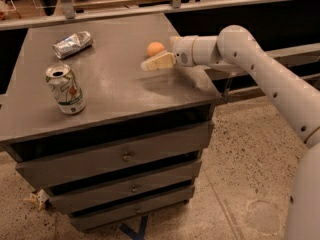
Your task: Move orange near redbull can
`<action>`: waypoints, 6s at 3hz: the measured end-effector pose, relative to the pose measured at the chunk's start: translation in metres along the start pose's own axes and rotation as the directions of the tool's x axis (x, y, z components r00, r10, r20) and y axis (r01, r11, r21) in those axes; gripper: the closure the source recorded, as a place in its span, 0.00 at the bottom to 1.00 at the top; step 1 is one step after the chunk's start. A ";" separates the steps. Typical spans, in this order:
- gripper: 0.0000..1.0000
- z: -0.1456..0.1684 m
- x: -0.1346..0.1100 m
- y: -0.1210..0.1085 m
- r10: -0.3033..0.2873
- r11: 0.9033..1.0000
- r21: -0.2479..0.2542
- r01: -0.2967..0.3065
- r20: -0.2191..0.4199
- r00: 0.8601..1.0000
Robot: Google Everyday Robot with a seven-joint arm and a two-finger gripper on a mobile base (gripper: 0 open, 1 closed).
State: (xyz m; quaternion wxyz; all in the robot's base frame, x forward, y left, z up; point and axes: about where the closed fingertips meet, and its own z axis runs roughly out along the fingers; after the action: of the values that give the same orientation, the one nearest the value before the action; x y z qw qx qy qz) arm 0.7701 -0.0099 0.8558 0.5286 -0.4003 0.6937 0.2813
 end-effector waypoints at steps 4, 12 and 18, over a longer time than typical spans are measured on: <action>0.41 0.027 -0.001 -0.003 0.004 1.000 0.025 -0.005 0.037 0.999; 1.00 0.125 -0.102 0.068 -0.133 0.946 -0.283 0.158 0.105 0.986; 1.00 0.197 -0.073 0.095 -0.210 0.970 -0.146 0.193 -0.113 0.971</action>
Offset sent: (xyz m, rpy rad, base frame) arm 0.0149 0.0205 0.0016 0.0492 -0.0174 -0.0268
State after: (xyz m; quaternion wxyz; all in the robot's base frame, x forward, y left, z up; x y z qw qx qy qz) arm 0.7977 0.2186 0.8666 0.4808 -0.5206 0.6613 0.2459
